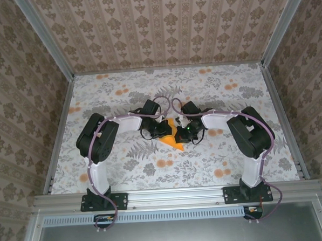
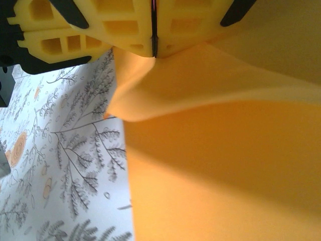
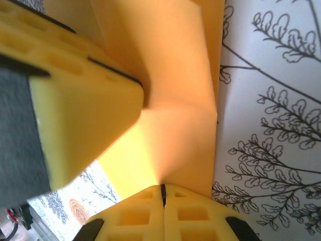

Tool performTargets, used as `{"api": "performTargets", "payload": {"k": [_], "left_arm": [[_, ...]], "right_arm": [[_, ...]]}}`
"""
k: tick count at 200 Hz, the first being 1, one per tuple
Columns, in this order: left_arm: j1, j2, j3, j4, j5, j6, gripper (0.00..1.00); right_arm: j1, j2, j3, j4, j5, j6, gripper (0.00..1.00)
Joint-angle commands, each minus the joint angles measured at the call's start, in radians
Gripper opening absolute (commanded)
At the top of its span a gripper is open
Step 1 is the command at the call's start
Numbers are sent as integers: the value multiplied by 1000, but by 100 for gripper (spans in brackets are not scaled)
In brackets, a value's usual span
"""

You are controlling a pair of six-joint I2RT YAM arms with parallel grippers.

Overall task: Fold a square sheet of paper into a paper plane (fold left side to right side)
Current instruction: Fourth fold the wing at the center of the table.

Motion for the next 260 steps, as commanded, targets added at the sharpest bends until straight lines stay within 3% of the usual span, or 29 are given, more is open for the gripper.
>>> {"api": "performTargets", "payload": {"k": [1,155,260], "left_arm": [[34,32,-7,-6,-51,17,9],[161,135,146,-86,-115,148,12],[306,166,255,-125,-106,202,14]], "right_arm": [[-2,59,-23,-131,122,-22,0],[4,53,-28,-158,131,-40,0],[9,50,-19,-161,127,-37,0]]}}
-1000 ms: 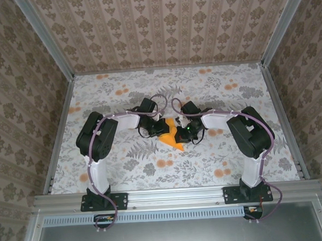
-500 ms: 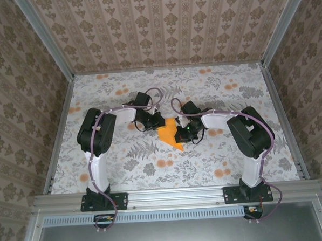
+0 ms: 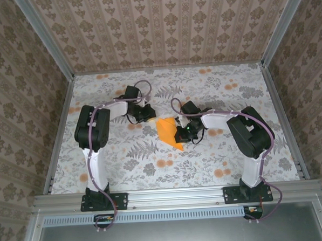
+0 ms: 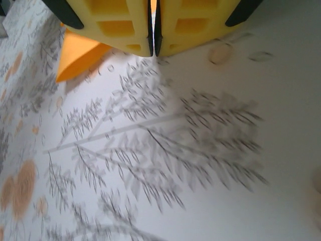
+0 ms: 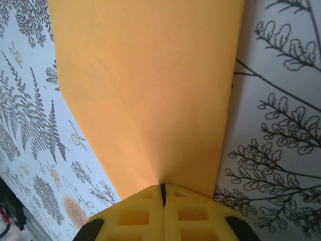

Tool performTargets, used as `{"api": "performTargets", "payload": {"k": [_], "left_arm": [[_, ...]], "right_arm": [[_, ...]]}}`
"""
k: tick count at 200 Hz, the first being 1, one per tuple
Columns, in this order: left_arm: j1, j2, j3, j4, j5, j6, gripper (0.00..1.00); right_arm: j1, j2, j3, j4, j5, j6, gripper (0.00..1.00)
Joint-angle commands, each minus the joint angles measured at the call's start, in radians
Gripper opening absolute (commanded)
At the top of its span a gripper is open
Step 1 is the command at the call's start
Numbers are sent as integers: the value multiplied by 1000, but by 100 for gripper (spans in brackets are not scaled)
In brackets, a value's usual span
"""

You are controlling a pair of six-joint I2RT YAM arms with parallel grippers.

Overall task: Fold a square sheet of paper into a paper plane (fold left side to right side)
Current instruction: Fourth fold the wing at the center of the table.

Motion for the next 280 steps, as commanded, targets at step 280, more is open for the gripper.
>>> {"api": "performTargets", "payload": {"k": [280], "left_arm": [[-275,-115,-242,87,-84,-86,8]], "right_arm": [[6,65,-14,-165,138,-20,0]]}}
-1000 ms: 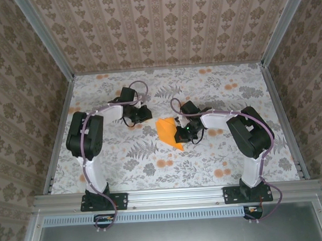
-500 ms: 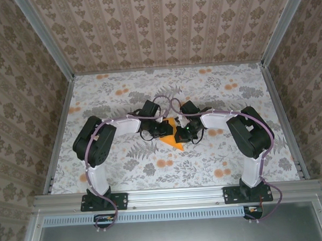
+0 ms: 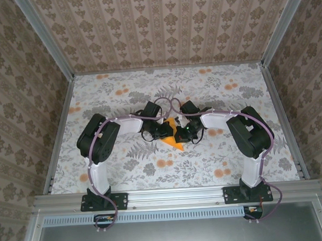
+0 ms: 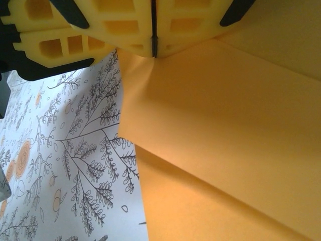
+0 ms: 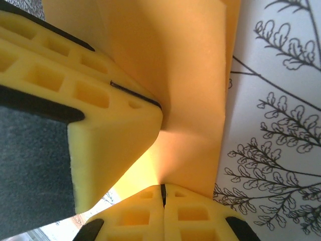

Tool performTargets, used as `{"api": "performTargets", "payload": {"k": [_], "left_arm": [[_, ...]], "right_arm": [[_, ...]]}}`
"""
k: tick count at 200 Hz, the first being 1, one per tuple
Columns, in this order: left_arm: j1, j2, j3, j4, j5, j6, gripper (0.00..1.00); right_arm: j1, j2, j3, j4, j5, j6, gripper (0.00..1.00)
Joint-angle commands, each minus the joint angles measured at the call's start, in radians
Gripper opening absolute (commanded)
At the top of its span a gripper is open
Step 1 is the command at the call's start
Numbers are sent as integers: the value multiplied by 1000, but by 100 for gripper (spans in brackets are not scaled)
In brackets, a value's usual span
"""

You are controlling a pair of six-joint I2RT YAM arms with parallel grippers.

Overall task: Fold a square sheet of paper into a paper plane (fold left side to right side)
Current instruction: Fourth fold the wing at the center of the table.

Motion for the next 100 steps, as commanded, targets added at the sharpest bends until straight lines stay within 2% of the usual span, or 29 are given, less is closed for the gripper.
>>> {"api": "performTargets", "payload": {"k": [1,48,77,100], "left_arm": [[24,34,20,-75,-89,50,8],[103,58,57,-88,-123,111,8],[153,86,116,-98,-97,151,8],[158,83,156,-112,-81,167,10]], "right_arm": [[1,61,-29,-140,124,-19,0],[2,57,-34,-141,120,-21,0],[3,56,-37,-138,109,-19,0],[4,51,-41,-108,80,-9,0]]}}
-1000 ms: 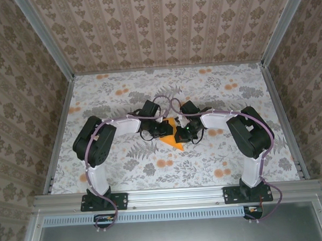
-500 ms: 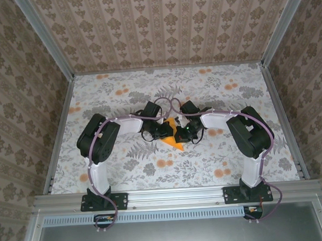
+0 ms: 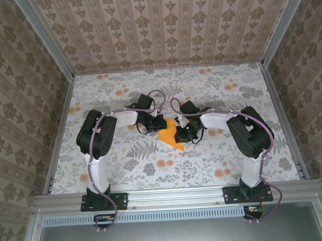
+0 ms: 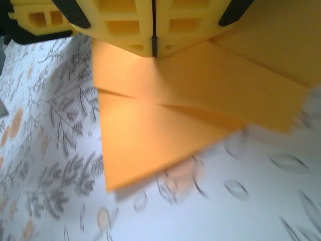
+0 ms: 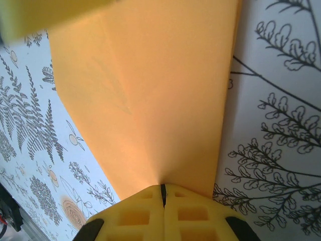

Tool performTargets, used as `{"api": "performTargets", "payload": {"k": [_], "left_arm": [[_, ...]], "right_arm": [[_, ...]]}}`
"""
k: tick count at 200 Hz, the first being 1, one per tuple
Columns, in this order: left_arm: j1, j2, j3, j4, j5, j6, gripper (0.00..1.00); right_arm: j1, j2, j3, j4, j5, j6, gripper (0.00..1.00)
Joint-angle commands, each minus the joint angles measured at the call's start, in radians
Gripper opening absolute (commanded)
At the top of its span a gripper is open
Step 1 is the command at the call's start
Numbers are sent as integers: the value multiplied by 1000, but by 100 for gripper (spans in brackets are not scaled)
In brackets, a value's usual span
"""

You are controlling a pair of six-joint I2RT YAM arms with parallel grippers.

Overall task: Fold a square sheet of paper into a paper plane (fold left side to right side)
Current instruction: Fourth fold the wing at the center of the table, then turn over the paper at the center of the table.

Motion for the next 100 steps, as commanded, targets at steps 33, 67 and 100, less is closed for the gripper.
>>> {"api": "performTargets", "payload": {"k": [33,67,100], "left_arm": [[42,-37,51,-29,-48,63,16],[69,-150,36,-50,-36,74,28],[126,-289,-36,-62,-50,60,41]], "right_arm": [[3,5,-51,-7,7,26,1],[-1,-98,-54,67,-12,37,16],[-17,-247,-106,128,69,29,39]]}}
